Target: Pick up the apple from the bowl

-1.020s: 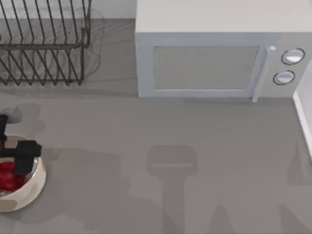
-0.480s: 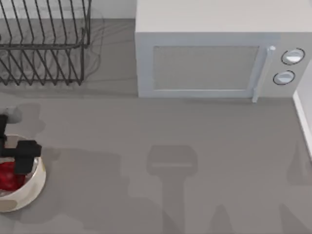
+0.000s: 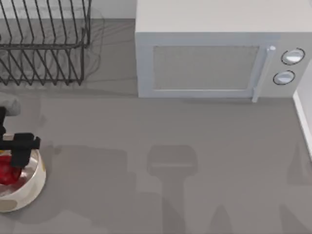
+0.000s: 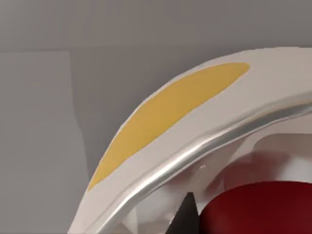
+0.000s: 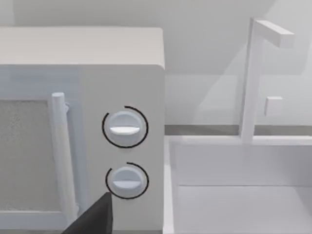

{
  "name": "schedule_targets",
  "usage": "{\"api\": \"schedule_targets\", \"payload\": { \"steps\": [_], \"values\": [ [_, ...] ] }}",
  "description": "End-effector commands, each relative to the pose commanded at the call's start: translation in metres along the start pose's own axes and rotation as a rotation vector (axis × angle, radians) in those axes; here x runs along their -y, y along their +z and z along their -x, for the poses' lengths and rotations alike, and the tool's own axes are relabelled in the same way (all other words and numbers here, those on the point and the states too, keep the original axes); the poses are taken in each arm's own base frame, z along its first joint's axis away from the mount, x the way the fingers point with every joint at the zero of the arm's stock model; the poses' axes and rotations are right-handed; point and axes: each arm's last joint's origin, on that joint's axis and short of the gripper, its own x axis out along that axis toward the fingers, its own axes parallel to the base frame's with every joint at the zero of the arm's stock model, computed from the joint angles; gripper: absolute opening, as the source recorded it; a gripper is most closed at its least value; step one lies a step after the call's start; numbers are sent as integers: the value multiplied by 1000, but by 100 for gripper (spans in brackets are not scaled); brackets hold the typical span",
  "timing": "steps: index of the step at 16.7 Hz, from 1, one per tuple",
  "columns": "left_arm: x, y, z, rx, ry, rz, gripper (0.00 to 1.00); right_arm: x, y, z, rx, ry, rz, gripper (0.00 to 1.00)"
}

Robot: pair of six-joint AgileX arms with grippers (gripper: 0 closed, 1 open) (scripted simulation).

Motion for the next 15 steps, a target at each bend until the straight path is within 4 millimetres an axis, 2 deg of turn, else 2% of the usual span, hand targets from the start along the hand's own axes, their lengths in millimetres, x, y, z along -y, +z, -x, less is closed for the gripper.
{"api": "schedule_targets", "payload": {
  "steps": [3,7,11,13,15],
  "values": [
    [0,20,34,-8,-1,0,0,0,0,0,0,0,0,100],
    [1,39,111,-23,-1,0,0,0,0,0,0,0,0,100],
    [3,30,190,-19,-1,0,0,0,0,0,0,0,0,100],
    [5,21,218,-5,0,0,0,0,0,0,0,0,0,100],
    [5,14,233,6,1,0,0,0,0,0,0,0,0,100]
  ]
}}
